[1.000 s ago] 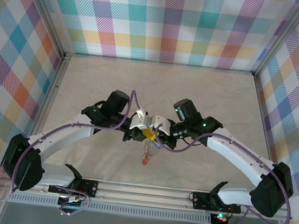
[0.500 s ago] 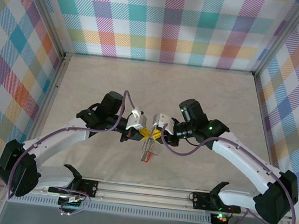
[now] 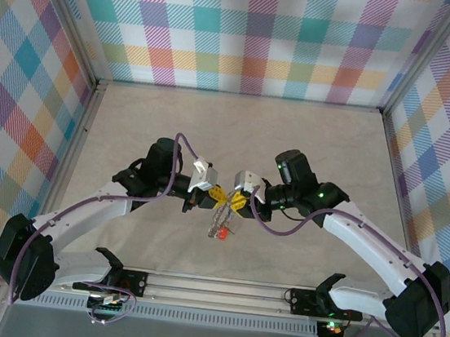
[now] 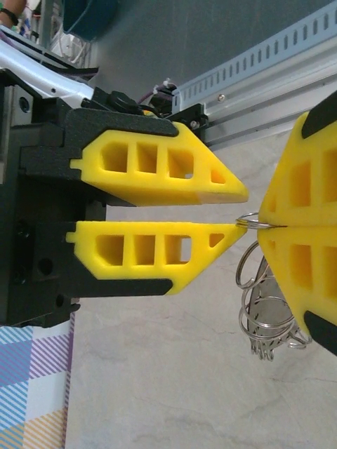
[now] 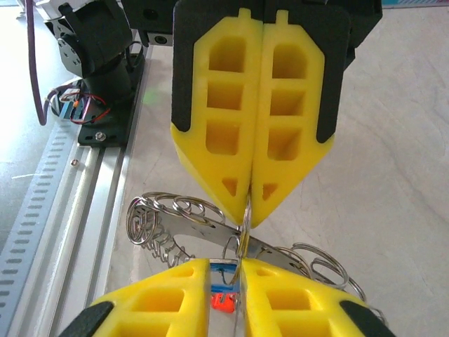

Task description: Put the keys on the keyring

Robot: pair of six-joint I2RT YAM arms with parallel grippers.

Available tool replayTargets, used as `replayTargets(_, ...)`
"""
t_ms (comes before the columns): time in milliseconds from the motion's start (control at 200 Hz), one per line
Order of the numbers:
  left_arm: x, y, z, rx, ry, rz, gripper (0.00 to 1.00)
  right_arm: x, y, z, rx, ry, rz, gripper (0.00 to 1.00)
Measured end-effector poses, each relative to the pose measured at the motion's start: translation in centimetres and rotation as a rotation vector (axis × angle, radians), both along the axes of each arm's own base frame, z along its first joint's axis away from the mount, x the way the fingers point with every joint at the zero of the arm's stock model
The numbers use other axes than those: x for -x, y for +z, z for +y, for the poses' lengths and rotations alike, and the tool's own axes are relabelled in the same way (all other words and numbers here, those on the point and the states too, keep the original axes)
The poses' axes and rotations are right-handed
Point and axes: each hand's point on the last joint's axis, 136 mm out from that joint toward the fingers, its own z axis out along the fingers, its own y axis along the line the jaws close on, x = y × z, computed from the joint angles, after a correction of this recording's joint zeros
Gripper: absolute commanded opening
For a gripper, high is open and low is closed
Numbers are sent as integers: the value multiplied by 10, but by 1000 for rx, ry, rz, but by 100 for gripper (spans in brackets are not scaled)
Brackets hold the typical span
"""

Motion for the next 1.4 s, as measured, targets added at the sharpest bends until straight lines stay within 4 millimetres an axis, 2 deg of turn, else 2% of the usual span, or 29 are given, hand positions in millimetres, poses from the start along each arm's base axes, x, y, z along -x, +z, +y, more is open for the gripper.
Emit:
replayTargets(335, -2, 2, -3, 50, 18, 31, 0, -5, -9, 4, -8, -6, 12, 13)
replayTargets(605, -9, 2, -5, 86, 52, 43, 0, -9, -13, 8, -30, -27, 29, 19)
replayTargets(765, -12, 2, -8, 105, 74, 36, 0, -14, -11, 9, -46, -47, 30, 20)
replayTargets(815, -13, 1, -8, 109, 83, 38, 0, -15, -12, 9, -50, -53, 29, 19)
replayTargets(1010, -14, -2, -7, 112, 96, 36, 0, -18, -15, 9, -57, -78, 40, 5)
replayTargets(1055, -15, -2, -7, 111, 101, 34, 5, -18, -15, 9, -57, -78, 38, 3)
replayTargets(1105, -16, -3, -7, 108, 105, 33, 17, -19, -15, 9, -57, -79, 38, 1)
replayTargets(1145, -16, -4, -7, 103, 112, 33, 23, -19, -16, 9, -55, -76, 35, 0)
replayTargets(1405, -13, -14, -6, 1, 80, 31, 24, -9, -25, 3, 73, -19, -12, 0)
